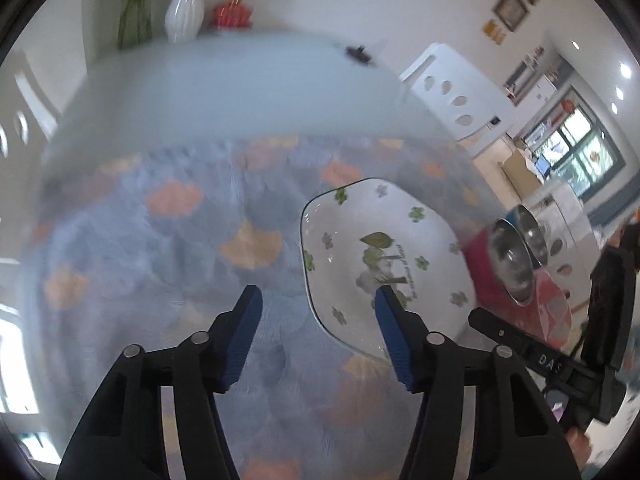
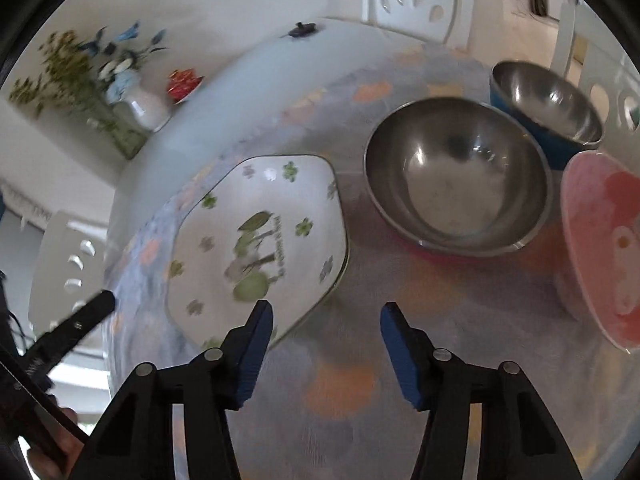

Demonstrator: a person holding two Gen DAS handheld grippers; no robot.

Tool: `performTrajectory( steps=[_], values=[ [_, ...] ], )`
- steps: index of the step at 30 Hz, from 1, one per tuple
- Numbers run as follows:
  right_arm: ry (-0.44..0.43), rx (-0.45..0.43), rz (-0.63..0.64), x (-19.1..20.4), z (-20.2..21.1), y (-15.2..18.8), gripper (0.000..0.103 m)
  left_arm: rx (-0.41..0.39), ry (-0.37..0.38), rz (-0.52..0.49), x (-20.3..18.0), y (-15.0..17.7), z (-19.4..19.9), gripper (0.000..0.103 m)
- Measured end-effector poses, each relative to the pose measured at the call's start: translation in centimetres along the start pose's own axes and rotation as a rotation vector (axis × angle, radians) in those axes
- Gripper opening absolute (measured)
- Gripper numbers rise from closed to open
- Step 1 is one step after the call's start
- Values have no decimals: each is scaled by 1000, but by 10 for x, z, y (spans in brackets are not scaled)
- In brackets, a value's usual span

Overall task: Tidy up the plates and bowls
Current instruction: 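Move both grippers to the second hexagonal tree plate, then close both grippers on the rim of the second hexagonal plate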

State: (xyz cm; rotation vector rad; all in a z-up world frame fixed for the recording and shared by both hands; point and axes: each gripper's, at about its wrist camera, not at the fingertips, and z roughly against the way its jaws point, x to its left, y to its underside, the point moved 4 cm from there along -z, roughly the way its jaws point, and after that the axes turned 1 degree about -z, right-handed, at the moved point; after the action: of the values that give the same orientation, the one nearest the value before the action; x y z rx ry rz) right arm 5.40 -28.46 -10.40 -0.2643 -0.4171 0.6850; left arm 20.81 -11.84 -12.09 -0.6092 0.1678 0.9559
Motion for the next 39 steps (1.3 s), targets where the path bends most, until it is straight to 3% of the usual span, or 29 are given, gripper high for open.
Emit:
performTrajectory(
  steps=[7,10,14,21,24,26,31,39],
  values=[
    [-5,-12,11,11,-37,-17,44,91,53,78,18,-6,-54,37],
    [13,-30,18,10,-46,-22,34,118,80,91,20,-6,-68,27],
    [11,-27,51,9,-57,-27,28,115,117,83,18,-9,-75,21],
    [2,-59,134,10,-60,-29,27,101,150,31,9,-18,-85,18],
    [5,-63,194,14,-59,-27,28,78,65,-81,-2,-13,-83,18],
    [0,-62,224,16,-57,-26,28,69,56,-106,-2,-8,-76,18],
    [-14,-73,331,30,-49,-16,28,36,62,-71,12,1,-52,18],
    [-109,-4,456,62,-40,14,28,25,33,56,47,41,-12,18]
  ],
)
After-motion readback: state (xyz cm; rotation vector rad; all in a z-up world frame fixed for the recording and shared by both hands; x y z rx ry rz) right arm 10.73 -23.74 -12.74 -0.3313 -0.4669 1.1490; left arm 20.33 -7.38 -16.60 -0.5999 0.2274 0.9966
